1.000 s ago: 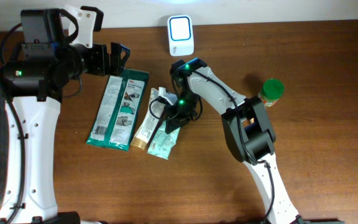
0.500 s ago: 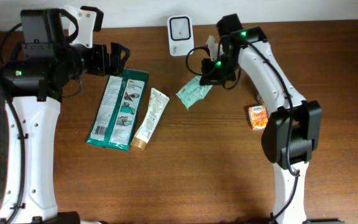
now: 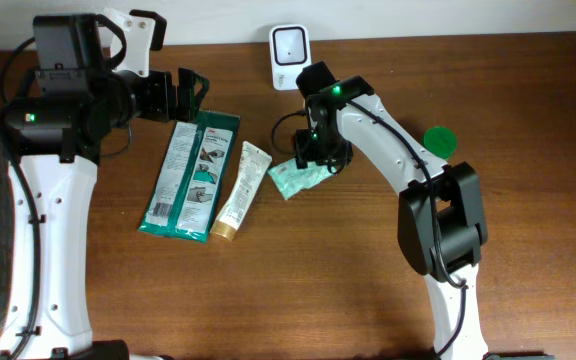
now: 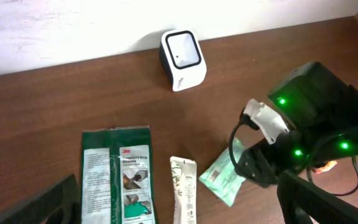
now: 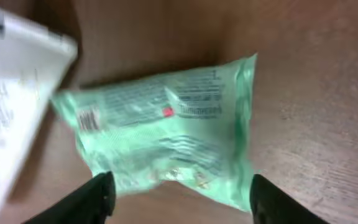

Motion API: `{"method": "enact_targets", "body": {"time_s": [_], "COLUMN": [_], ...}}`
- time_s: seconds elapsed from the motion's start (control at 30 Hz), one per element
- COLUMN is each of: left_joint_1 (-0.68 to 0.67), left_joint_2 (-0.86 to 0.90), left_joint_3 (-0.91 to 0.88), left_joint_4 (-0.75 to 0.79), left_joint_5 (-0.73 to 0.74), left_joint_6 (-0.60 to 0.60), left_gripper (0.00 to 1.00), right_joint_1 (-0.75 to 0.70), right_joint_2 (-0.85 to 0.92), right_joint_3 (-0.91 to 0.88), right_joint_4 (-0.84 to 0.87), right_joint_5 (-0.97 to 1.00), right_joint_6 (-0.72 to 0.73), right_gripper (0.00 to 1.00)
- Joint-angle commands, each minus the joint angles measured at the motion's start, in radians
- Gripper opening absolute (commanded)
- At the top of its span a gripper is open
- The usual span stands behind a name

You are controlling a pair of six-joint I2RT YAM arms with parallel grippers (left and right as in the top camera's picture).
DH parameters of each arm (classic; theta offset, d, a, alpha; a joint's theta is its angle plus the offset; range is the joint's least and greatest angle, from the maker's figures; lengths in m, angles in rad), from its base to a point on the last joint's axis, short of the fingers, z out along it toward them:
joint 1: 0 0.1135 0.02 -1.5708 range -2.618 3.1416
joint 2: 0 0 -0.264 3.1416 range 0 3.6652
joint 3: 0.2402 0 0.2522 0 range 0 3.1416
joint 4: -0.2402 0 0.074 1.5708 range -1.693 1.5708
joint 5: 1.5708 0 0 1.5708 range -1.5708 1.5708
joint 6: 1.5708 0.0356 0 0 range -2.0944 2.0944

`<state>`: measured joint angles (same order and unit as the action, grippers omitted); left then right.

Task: Scan the item barcode

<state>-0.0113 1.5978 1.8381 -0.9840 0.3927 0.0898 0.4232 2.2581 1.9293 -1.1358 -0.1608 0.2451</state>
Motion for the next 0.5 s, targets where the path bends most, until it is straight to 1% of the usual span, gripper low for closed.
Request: {"method": "enact_targets", "body": {"time_s": [0.0,0.1,0.13,0.2,0.27,0.33,0.4,0.47], "left_joint_1": [-0.001,-0.001,-0.001,-0.001,-0.002,-0.002,-0.001,-0.001], "left_joint_2": [-0.007,-0.007,-0.007,-0.007,-0.007,-0.007,-0.007,-0.007], "left_joint_3": [0.010,0.010,0.010,0.010,0.010,0.010,0.010,0.010], "left_joint_4": [0.002,0.002,0.002,0.002,0.002,0.002,0.002,0.002], "left_joint_5": [0.007,0.007,0.007,0.007,0.007,0.007,0.007,0.007], "left_joint_6": [0.020,0.020,0.020,0.020,0.020,0.020,0.020,0.020], "left_gripper": [0.99,0.99,0.99,0.99,0.99,0.99,0.99,0.99], "right_joint_1": [-0.048,-0.151,-0.198,-0.239,-0.247,-0.234,-0.207,-0.173], "right_joint_2": [-0.007,-0.006,-0.003,0.023,0.055,0.108,0.154,0.191], "right_joint_3": [0.029,0.029,0.029,0.029,0.029,0.029,0.029,0.029], "right_joint_4": [-0.047,-0.049,-0.039,-0.017,-0.004,0.026,0.046,0.065], "right_joint_5": [-0.043,-0.226,-0.315,-0.439,-0.490,-0.570,-0.592,-0.592], "right_joint_6": [-0.163,-0.289,-0.360,-0.419,-0.425,-0.432,-0.426,-0.390], "right_gripper": [0.67,0.77,0.77,0.77,0.76,0.72,0.71,0.69]}}
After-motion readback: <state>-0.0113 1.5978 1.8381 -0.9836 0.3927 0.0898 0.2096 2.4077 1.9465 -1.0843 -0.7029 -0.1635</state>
